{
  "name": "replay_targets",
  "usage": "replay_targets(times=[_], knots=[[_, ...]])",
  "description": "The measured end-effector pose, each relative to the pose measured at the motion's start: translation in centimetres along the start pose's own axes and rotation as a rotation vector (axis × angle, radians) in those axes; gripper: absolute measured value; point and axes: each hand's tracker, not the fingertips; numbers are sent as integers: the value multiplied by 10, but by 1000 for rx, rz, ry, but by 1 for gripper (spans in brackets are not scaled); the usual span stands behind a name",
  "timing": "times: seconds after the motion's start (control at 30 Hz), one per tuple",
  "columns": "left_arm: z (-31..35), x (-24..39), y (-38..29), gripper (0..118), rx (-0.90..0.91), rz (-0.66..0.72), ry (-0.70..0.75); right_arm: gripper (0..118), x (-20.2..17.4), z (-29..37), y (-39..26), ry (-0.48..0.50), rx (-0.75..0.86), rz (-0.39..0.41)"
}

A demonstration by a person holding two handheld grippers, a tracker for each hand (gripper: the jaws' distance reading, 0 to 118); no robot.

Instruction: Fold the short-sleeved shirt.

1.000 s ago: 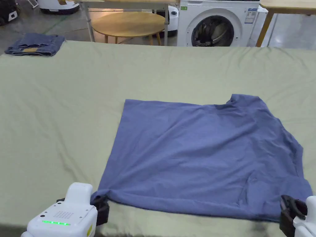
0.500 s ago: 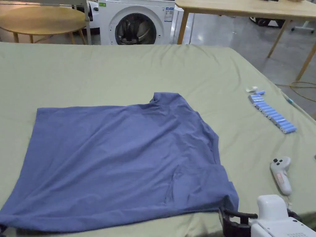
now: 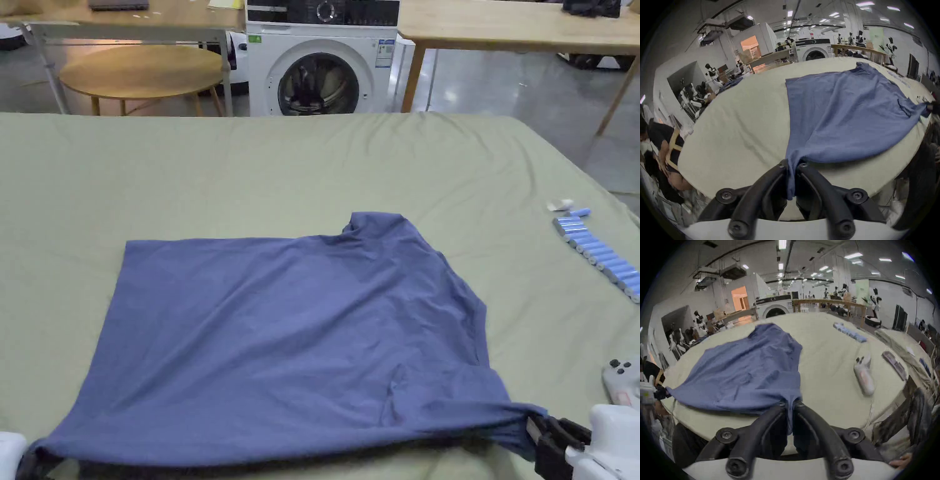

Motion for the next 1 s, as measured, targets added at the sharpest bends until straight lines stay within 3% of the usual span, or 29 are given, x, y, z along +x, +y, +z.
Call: replay_targets(times=[0.07,0.23,0.4,0.53,0.67,0.7,0.73,0.77,0.8,0.83,1.0], knots=[[0,-2,21,2,18,-60,30,3,-7,-1,28,-6,25,29],[-41,-15,78,2,-8,-59,6,3,-24,-45,97,-17,44,111],[-127,-26,116,2,-150,121,-86,3,-39,-137,125,-63,0,182],[-169,-18,125,2,-250,169,-126,3,-43,-190,114,-81,-96,190],[-151,-23,122,2,-188,228,-135,7,-37,-179,103,-54,-68,144],[-142,-25,121,10,-174,242,-143,39,-34,-172,102,-46,-61,118],[-130,-25,120,30,-160,240,-124,79,-34,-160,101,-23,-68,92],[-116,-24,118,63,-107,237,-94,106,-35,-148,100,-5,-62,87],[-100,-22,115,98,-43,245,-69,112,-40,-131,97,12,-5,74],[-81,-18,111,106,25,248,-70,111,-49,-113,94,5,48,88],[-26,26,74,107,170,212,-107,108,-104,-48,65,100,171,105]])
